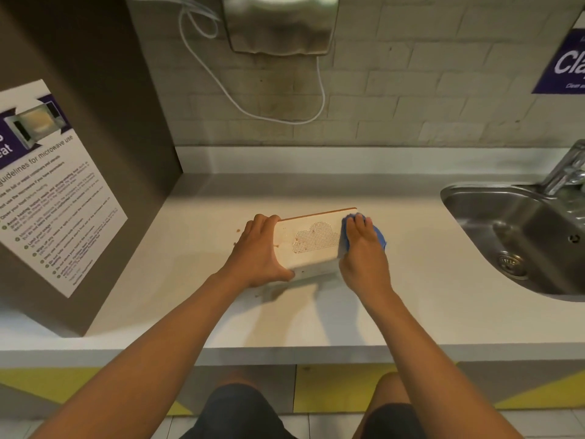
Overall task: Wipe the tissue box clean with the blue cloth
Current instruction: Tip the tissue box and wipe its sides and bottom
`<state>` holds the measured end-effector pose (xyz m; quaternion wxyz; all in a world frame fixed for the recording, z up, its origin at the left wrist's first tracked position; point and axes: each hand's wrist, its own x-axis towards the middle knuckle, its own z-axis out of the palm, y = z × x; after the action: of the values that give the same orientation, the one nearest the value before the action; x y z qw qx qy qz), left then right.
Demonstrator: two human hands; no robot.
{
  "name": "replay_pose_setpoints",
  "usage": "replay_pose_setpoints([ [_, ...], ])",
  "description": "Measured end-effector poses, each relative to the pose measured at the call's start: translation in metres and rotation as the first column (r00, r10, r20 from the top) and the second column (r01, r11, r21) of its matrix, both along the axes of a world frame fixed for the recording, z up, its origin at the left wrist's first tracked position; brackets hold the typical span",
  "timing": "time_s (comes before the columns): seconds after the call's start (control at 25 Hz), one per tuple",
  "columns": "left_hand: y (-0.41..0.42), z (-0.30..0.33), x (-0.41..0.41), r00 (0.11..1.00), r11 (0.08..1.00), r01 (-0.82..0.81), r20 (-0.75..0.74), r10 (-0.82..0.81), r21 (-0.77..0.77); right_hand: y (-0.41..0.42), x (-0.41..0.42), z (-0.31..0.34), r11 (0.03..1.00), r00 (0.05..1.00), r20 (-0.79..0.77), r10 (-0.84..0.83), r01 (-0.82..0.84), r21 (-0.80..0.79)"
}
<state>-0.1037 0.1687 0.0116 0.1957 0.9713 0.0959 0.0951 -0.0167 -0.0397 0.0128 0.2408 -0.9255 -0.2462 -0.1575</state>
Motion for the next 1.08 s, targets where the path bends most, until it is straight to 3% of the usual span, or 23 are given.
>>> replay_pose_setpoints([
  [0.12, 0.000, 0.001, 0.001, 1.000, 1.000, -0.006, 0.004, 0.006, -0.006, 0.021, -0.010, -0.006, 0.995, 0.996, -0.003, 0.088, -0.088, -0.042],
  [0.24, 0.002, -0.001, 0.001, 0.999, 1.000, 0.023, 0.022, -0.023, 0.004, 0.004, -0.036, -0.027, 0.982, 0.983, 0.026, 0.180, -0.181, 0.062],
  [0.52, 0.001, -0.004, -0.001, 0.997, 0.999, 0.039, 0.063, -0.040, 0.010, -0.003, 0.014, 0.010, 0.991, 1.000, 0.009, -0.027, 0.026, 0.128],
  [0.64, 0.001, -0.003, 0.000, 0.997, 0.999, 0.040, 0.071, -0.039, -0.010, 0.019, 0.005, 0.001, 0.995, 0.995, 0.092, 0.040, -0.048, 0.086],
  [0.76, 0.002, -0.003, 0.000, 0.997, 0.999, 0.042, 0.065, -0.042, -0.003, 0.020, -0.017, -0.023, 0.986, 0.991, 0.039, 0.130, -0.133, 0.101],
  [1.0, -0.001, -0.006, -0.003, 0.995, 0.999, 0.040, 0.095, -0.039, -0.011, 0.010, 0.011, 0.000, 0.992, 0.997, 0.076, -0.003, -0.006, 0.124],
  [1.08, -0.002, -0.004, -0.002, 0.996, 0.999, 0.035, 0.087, -0.034, -0.019, 0.031, 0.002, 0.003, 0.994, 0.996, 0.075, 0.053, -0.060, 0.089],
])
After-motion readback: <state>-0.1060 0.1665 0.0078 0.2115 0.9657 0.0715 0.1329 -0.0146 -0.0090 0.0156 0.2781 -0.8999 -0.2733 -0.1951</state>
